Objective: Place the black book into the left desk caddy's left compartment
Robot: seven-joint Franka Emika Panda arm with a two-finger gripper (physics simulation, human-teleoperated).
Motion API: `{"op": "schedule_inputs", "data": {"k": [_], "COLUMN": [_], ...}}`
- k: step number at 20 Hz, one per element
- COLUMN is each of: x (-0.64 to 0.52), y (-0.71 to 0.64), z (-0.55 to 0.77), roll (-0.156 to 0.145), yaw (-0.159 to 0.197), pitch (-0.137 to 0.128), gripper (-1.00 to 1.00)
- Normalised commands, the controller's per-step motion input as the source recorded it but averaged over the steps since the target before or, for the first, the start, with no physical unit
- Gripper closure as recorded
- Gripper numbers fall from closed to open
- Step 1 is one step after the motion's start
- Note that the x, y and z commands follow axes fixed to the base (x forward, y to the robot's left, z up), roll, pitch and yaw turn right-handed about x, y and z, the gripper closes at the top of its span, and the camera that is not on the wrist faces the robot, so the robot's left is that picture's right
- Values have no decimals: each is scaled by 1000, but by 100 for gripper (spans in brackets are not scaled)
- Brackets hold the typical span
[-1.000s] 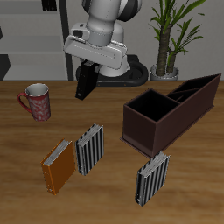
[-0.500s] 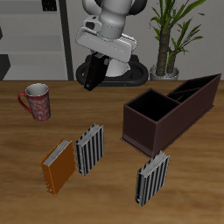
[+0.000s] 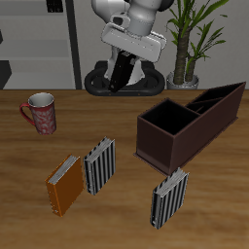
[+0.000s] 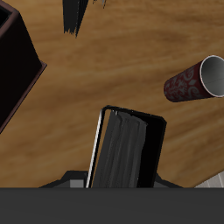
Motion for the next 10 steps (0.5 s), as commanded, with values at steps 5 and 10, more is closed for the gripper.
{"op": "schedule_inputs", "data": {"k": [5, 10], "x": [-231, -267], "y": [199, 354], "z": [31, 14], "roll": [-14, 11], "yaw": [-23, -21], "pitch": [-20, -43], "gripper": [100, 100]}}
